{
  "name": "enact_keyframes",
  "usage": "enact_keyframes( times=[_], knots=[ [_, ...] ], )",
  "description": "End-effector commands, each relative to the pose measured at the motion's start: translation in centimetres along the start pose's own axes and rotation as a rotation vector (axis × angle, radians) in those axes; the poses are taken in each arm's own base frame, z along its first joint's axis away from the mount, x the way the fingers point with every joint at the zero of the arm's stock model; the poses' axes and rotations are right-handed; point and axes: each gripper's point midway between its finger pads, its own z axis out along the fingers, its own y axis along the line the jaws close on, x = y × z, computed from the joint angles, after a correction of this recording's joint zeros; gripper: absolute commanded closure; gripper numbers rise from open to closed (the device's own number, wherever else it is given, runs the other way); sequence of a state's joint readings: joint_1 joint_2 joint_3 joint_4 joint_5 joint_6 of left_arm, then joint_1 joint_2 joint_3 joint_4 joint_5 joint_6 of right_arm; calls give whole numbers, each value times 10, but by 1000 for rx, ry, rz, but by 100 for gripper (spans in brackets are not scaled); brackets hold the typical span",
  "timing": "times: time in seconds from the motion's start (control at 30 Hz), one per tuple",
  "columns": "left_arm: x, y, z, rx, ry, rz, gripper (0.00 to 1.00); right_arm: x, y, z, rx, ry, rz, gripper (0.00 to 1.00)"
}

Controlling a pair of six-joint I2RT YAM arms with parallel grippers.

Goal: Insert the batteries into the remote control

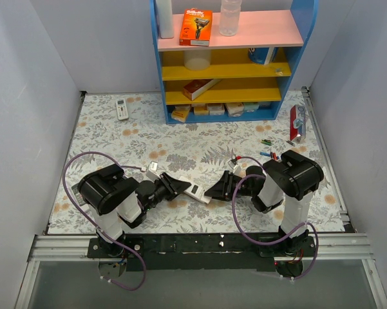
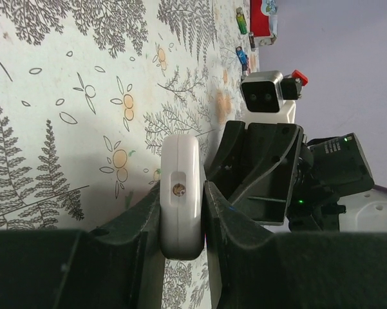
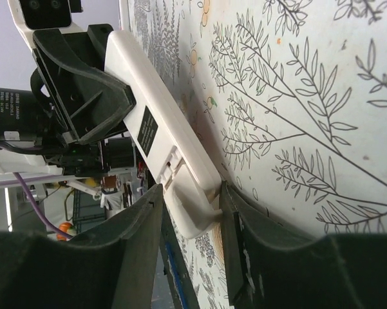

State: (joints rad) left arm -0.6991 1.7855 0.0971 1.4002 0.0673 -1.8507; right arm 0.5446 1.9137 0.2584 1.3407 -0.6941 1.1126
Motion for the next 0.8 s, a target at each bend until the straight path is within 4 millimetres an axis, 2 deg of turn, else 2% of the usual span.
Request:
enact_keyframes(
  times=[0.0,0.17,0.23,0.37,0.6,0.77],
  knots=[
    [-64,-60,-16,250,-323,181,100,-29,44,-7,-180,-165,-337,52],
    [-68,-54,-16,224,-343,231,100,-32,23,-5,-73,-166,-336,59],
    [-69,-54,-16,219,-352,259,100,-35,22,-6,-52,-178,-359,62],
    [-72,-51,-18,201,-369,284,100,-34,11,-6,1,-169,-342,62],
    [-79,-46,-25,166,-395,322,100,-35,-15,-9,133,-166,-322,55],
    [-79,-42,-25,138,-387,373,100,-38,-20,-13,187,-171,-362,55]
  ],
)
